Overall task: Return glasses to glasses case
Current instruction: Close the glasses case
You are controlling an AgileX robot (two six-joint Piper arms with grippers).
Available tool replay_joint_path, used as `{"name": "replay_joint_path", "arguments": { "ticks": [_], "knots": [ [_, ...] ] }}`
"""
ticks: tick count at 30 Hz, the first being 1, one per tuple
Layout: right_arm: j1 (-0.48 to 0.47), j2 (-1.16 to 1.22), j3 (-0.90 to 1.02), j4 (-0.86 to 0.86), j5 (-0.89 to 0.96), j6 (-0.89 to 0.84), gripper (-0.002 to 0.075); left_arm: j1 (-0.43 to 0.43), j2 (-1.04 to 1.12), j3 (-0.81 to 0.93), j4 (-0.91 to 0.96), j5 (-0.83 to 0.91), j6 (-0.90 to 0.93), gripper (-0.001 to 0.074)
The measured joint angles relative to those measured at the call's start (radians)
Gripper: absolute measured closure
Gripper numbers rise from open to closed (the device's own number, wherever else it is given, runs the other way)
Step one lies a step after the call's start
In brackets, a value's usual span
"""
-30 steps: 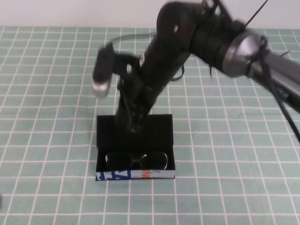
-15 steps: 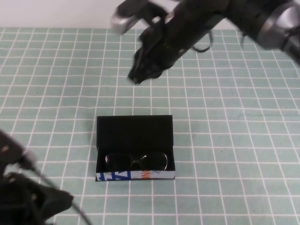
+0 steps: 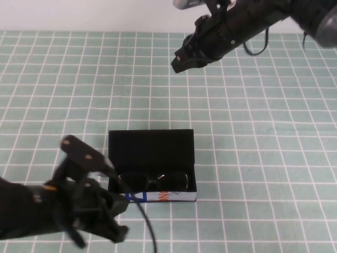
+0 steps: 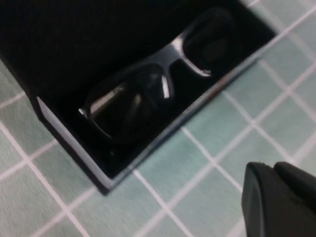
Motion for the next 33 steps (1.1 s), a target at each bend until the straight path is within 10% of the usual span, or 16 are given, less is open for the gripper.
{"name": "replay_joint_path", "arguments": {
  "ticks": [7,33],
  "knots": [
    [-0.006,0.129,0.000,0.163,-0.029,-0.036,0.0737,-0.125,0.195,-0.015,-0.101,-0.270,-0.002,0.0737],
    [-0.006,0.230,0.000,0.204,0.092,-0.134,0.0737,-0.137,0.387,-0.133,-0.120,-0.240,0.000,0.0737]
  ]
}}
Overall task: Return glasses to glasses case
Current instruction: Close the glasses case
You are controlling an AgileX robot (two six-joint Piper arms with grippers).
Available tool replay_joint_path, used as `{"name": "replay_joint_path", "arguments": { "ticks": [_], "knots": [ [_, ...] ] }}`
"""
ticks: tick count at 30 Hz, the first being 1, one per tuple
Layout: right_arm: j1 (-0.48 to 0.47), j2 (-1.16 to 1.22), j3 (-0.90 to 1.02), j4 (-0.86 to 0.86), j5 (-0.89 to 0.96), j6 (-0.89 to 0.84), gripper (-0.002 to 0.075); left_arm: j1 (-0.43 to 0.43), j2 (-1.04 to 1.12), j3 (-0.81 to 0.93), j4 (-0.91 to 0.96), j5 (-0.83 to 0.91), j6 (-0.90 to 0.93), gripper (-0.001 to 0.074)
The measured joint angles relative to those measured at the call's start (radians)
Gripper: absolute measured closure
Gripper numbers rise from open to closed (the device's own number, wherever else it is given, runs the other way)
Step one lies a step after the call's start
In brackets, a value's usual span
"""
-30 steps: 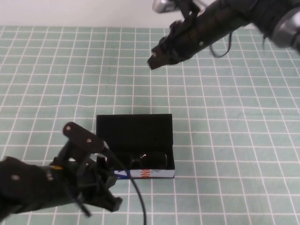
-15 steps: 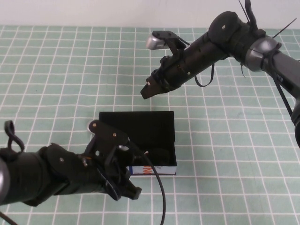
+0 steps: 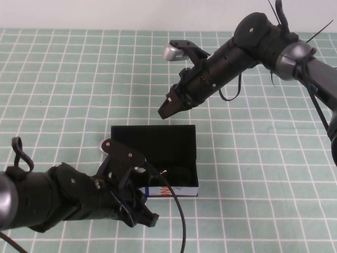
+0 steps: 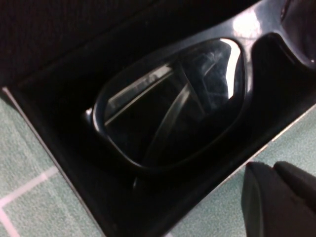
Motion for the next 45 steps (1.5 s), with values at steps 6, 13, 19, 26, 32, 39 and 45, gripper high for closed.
{"name": "replay_joint_path", "arguments": {
  "ticks": [6,13,19,26,32,39,45],
  "knots": [
    [0.000,0.017,0.000,-0.037,0.000,0.013,0.0737,0.000,0.000,0.000,0.000,-0.002,0.007,0.0737],
    [0.013,0.026,0.000,-0.065,0.000,0.083,0.0737,0.000,0.000,0.000,0.000,-0.002,0.026,0.0737],
    [0.031,0.011,0.000,-0.094,0.002,0.158,0.0737,0.000,0.000,0.000,0.000,-0.002,0.032,0.0737],
    [0.046,-0.056,0.026,-0.117,0.004,0.192,0.0737,0.000,0.000,-0.002,0.000,-0.008,0.032,0.0737],
    [0.046,-0.107,0.148,-0.126,0.008,0.191,0.0737,0.000,0.000,-0.002,0.000,-0.011,0.033,0.0737],
    [-0.008,-0.229,0.141,-0.132,0.002,0.173,0.0737,0.000,0.000,-0.002,0.000,-0.011,0.039,0.0737],
    [-0.043,-0.227,0.139,-0.142,-0.057,0.207,0.0737,0.000,0.000,-0.002,0.000,-0.011,0.041,0.0737]
  ]
}}
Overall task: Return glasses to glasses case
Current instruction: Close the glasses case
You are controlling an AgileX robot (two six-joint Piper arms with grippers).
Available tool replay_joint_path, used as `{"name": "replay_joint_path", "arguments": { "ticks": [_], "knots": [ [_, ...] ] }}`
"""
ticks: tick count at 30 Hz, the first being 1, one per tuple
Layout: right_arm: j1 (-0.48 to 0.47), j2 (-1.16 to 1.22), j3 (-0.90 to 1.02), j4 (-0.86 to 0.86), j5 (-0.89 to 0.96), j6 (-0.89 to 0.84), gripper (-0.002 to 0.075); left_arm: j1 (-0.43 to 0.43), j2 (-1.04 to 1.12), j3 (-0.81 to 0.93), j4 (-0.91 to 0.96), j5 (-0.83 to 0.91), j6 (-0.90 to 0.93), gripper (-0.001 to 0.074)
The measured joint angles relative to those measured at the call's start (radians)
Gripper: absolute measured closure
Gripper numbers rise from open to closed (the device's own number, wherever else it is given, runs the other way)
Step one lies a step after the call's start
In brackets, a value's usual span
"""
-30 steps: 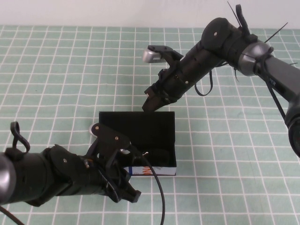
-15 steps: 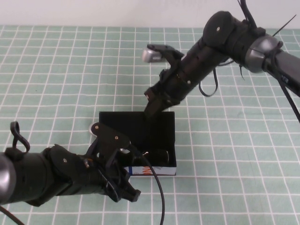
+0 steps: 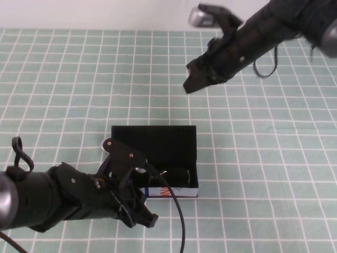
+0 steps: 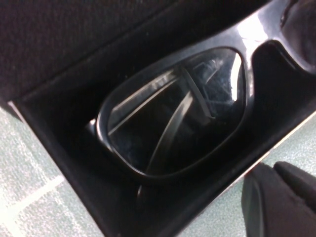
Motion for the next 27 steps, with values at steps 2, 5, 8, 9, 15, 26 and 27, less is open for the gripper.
{"name": "replay_joint_path", "arguments": {
  "ticks": [2,5,8,9,15,26,27],
  "knots": [
    [0.000,0.045,0.000,0.030,-0.021,0.003,0.0737,0.000,0.000,0.000,0.000,0.000,0.000,0.0737],
    [0.000,0.119,0.000,0.088,-0.029,0.003,0.0737,0.000,0.000,0.000,0.000,0.000,0.000,0.0737],
    [0.000,0.172,0.000,0.117,-0.023,0.003,0.0737,0.000,0.000,0.000,0.000,0.000,0.000,0.0737],
    [0.000,0.184,0.002,0.125,-0.018,-0.002,0.0737,0.000,0.000,0.000,0.000,0.000,0.000,0.0737],
    [0.000,0.196,0.002,0.181,0.041,-0.052,0.0737,0.000,0.000,0.000,0.000,0.000,0.002,0.0737],
    [0.009,0.190,0.002,0.219,0.049,-0.064,0.0737,0.000,0.000,0.000,0.000,-0.008,0.002,0.0737],
    [0.017,0.187,0.002,0.200,0.049,-0.055,0.0737,0.000,0.000,0.000,0.000,-0.010,0.002,0.0737]
  ]
}}
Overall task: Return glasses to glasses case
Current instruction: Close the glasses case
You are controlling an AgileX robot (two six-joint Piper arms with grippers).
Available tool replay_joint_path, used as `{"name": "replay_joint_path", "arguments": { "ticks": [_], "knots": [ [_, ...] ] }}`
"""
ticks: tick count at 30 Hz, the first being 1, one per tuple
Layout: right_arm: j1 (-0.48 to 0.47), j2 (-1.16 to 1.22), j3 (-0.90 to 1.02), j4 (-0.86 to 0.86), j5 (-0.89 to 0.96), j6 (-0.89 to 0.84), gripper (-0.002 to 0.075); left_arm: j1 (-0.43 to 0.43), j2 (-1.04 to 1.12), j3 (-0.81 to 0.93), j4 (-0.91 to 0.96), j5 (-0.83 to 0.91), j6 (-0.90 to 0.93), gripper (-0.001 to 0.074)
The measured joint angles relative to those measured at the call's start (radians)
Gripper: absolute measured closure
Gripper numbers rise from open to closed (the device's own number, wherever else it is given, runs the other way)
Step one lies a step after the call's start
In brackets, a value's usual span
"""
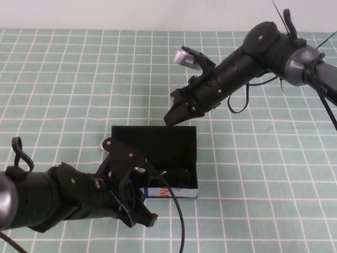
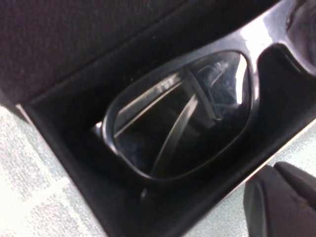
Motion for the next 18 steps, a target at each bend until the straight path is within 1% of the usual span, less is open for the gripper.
{"name": "replay_joint_path", "arguments": {
  "ticks": [3,9,18],
  "knots": [
    [0.016,-0.016,0.012,-0.043,-0.010,0.012,0.0737,-0.001,0.000,0.000,0.000,0.002,0.000,0.0737],
    [0.017,-0.043,0.072,-0.047,-0.033,0.012,0.0737,-0.001,0.000,0.000,0.000,0.008,0.000,0.0737],
    [0.015,-0.054,0.069,-0.052,-0.031,-0.024,0.0737,-0.001,0.000,0.000,0.000,0.002,0.000,0.0737]
  ]
}}
